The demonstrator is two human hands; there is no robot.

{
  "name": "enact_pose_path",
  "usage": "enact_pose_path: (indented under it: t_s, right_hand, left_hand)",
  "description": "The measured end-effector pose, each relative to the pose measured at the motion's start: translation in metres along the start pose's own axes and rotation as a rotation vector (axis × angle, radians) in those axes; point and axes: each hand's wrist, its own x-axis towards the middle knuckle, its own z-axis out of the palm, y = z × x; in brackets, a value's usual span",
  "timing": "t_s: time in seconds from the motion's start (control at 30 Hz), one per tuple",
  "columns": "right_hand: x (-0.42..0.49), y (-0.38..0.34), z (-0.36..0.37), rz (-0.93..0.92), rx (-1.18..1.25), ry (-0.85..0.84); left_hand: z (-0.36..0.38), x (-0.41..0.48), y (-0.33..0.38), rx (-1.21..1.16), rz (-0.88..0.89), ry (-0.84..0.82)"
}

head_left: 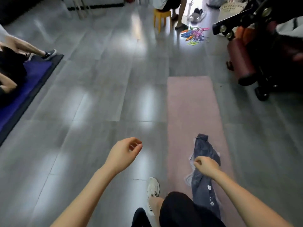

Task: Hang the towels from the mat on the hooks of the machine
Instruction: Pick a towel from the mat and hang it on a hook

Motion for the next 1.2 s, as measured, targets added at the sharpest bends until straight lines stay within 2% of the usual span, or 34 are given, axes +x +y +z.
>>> enact_pose_path:
  t_s: [0.23,0.47,0.63,0.8,0.97,1.2]
  right_hand:
    - [0.045,-0.027,-0.023,0.290,0.266,0.084]
    - [0.070,-0.024,-0.020,0.646,0.560,0.232]
    - [0.089,-0.017,-0.001,0.908,0.723,0.359]
    - [0.110,-0.001,0.023,1.045,0.801,0.350]
    - [0.146,0.032,0.066,1.163,0.907,0.350]
    - [0.232,0.106,0.161,1.238,1.033,0.442]
  left_hand:
    - [-0.030,0.164,0.012,0.097,0.239,-0.204]
    - [0.031,0.309,0.054,0.279,0.541,-0.572]
    - [0.104,0.378,0.090,0.415,0.704,-0.773]
    - [0.199,0.417,0.106,0.521,0.788,-0.922]
    - [0.299,0.427,0.098,0.607,0.788,-0.984]
    - [0.464,0.421,0.047,0.603,0.777,-0.943]
